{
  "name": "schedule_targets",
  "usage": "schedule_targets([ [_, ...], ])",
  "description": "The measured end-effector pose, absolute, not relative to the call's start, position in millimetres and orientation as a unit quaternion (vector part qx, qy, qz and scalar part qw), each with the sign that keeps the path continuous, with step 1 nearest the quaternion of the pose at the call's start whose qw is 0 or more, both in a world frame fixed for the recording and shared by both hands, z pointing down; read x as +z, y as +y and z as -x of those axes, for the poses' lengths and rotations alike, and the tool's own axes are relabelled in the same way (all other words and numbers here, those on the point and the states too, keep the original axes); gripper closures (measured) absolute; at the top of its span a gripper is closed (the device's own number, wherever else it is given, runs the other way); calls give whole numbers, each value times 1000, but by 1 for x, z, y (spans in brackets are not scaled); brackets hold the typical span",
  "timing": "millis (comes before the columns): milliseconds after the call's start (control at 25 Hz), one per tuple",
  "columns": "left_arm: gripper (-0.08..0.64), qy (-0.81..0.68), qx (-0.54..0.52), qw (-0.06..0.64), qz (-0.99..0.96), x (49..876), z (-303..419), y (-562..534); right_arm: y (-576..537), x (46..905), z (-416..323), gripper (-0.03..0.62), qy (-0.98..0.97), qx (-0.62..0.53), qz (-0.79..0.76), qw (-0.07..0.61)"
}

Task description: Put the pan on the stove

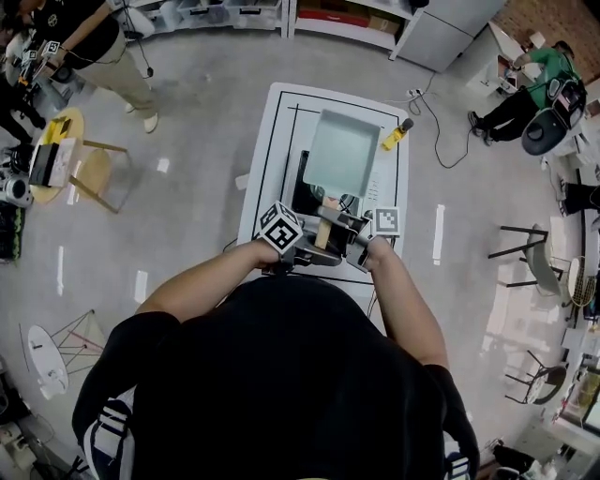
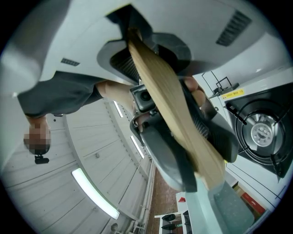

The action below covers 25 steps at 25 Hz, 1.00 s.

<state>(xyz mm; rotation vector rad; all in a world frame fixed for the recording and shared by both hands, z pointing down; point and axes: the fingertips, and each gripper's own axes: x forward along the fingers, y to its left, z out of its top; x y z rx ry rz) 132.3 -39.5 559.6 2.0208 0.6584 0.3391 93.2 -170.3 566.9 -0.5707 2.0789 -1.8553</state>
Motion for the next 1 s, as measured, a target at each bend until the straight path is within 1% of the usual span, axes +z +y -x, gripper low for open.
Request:
schedule_targets([
  [480, 472, 224, 121, 486, -836, 560, -162, -39, -165, 569, -112, 462, 731, -654, 155, 121],
  [1000, 472, 204, 116, 495, -836, 567, -171, -37, -160, 575, -116, 463, 723, -667, 138, 115],
])
